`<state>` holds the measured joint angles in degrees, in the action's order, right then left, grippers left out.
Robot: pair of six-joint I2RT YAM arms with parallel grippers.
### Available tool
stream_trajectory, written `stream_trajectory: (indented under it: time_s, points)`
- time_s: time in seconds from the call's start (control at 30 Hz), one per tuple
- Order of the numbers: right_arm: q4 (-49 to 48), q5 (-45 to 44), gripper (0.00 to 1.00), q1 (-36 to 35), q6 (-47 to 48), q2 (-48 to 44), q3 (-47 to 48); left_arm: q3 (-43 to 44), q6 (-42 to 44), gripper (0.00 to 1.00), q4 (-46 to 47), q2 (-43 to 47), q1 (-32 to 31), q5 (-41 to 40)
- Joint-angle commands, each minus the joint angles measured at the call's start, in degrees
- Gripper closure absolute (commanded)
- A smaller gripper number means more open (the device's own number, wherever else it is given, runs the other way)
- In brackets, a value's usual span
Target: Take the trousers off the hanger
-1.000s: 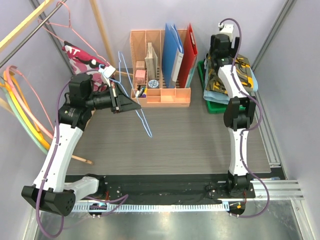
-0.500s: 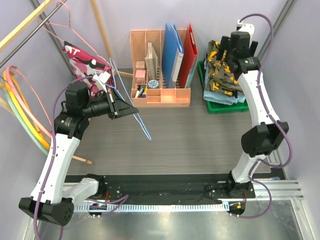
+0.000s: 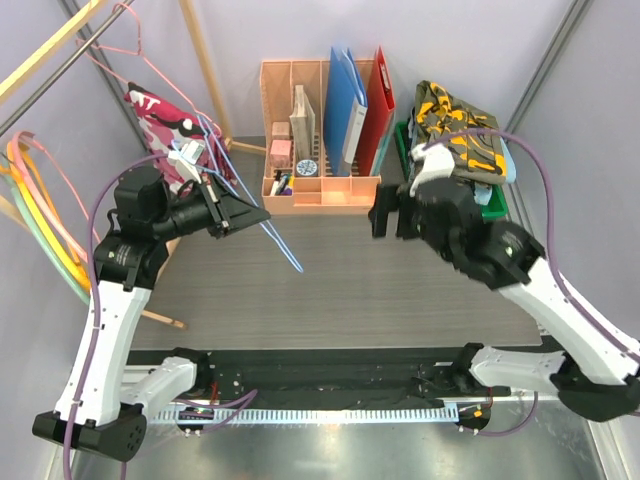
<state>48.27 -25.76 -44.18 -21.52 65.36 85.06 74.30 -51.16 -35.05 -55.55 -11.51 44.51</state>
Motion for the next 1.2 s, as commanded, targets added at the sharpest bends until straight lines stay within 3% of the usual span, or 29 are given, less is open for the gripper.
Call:
stream_trajectory:
  time_s: [0.0, 0.1, 0.23, 0.37, 0.5, 0.6, 0.7, 0.83, 1.07, 1.17]
  points:
    - [1.7, -2.4, 0.02, -15.1, -4.7, -4.9, -5.8, 3.0, -2.4, 1.00, -0.1, 0.2, 0.0, -2.8]
    - [-1.1, -4.9, 0.05, -24.8, -1.5, -5.7, -7.9, 3.9, -3.0, 1.00, -0.5, 0.1, 0.1, -4.2]
    - [-7.6, -13.8, 0.06, -43.5, 9.4, -3.9, -10.3, 5.2, -3.3, 1.00, -2.4, -0.1, 0.1, -5.7]
    - [-14.7, -26.5, 0.04, -52.5, 20.4, 0.2, -10.9, 6.3, -3.6, 1.00, -4.4, -0.1, 0.1, -7.9]
    - [-28.1, -29.8, 0.06, -52.8, 31.0, 1.6, -13.3, 6.6, -4.7, 1.00, -4.8, 0.1, 0.1, -8.7]
    - [-33.3, -28.0, 0.15, -51.7, 35.7, 1.8, -13.4, 7.8, -4.7, 1.00, -6.3, -0.1, 0.1, -8.9]
    - [-33.0, -25.4, 0.23, -47.1, 36.5, 2.9, -11.3, 8.5, -5.2, 1.00, -6.6, 0.1, 0.1, -8.4]
    - [-32.3, -13.0, 0.27, -43.4, 36.1, 3.8, -9.8, 9.1, -5.7, 1.00, -6.4, 0.4, 0.1, -8.0]
    - [-35.4, -7.1, 0.38, -36.9, 36.2, 8.8, -6.2, 9.2, -7.3, 1.00, -5.6, 0.7, 0.0, -6.8]
    - [-37.2, -6.0, 0.60, -34.0, 35.8, 10.6, -4.0, 7.9, -8.4, 1.00, -4.3, 1.5, 0.0, -5.9]
